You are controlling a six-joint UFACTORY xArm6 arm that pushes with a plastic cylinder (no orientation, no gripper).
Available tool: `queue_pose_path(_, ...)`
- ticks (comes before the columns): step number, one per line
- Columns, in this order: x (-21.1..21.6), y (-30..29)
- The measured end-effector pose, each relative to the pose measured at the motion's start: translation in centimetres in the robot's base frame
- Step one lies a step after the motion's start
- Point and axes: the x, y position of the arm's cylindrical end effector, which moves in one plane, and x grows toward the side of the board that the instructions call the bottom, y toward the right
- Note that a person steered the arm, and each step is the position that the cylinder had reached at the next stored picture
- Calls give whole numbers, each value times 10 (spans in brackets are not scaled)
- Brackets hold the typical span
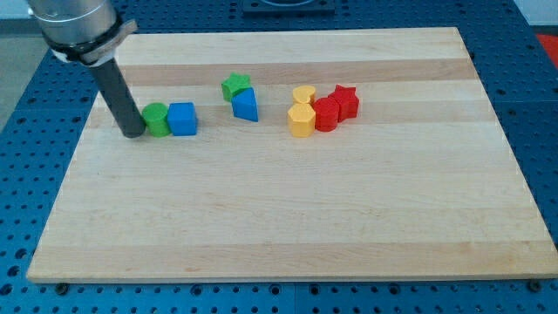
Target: Move the green circle along with blue triangle and blue cube a bit right
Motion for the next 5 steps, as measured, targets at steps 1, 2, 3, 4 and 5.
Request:
queue_pose_path(1,-2,26)
queue_pose_path(2,-2,62)
queue_pose_path(3,-4,84)
queue_pose_path(4,-4,32)
queue_pose_path(5,-7,-20)
